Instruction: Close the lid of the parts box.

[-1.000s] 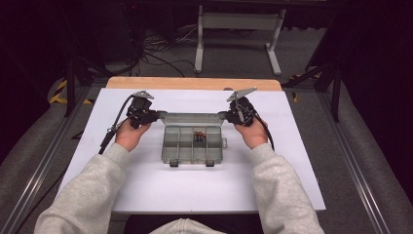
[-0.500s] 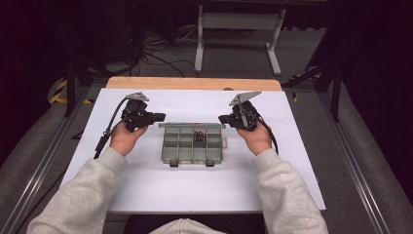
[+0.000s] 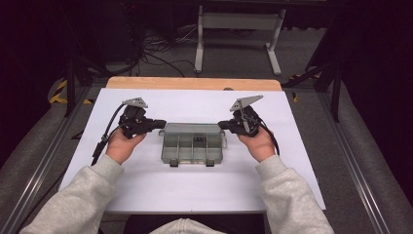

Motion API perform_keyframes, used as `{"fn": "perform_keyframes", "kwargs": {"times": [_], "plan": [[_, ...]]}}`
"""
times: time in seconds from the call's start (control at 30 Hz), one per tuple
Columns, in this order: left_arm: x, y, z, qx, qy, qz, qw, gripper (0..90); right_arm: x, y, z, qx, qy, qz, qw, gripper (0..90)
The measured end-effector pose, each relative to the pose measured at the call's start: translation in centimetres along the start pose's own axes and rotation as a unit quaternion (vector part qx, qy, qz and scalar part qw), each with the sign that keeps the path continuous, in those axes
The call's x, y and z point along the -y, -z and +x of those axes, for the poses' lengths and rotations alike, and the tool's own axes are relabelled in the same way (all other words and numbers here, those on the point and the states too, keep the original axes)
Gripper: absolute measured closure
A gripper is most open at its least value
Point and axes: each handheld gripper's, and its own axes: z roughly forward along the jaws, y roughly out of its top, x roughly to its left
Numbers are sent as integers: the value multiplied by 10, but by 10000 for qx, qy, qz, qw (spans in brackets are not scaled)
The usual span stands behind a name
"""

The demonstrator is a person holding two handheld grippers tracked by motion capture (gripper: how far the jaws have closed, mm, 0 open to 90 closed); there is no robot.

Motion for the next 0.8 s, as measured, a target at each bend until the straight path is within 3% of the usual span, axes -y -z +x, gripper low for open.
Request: {"fn": "perform_keyframes", "kwargs": {"times": [0.43, 0.8], "plan": [[6, 6, -9, 152, 25, 77, 9999, 884, 3, 5, 15, -166, 78, 22, 9998, 900], [11, 8, -14, 297, -107, 210, 9993, 884, 6, 8, 24, -337, 63, 89, 9994, 900]]}}
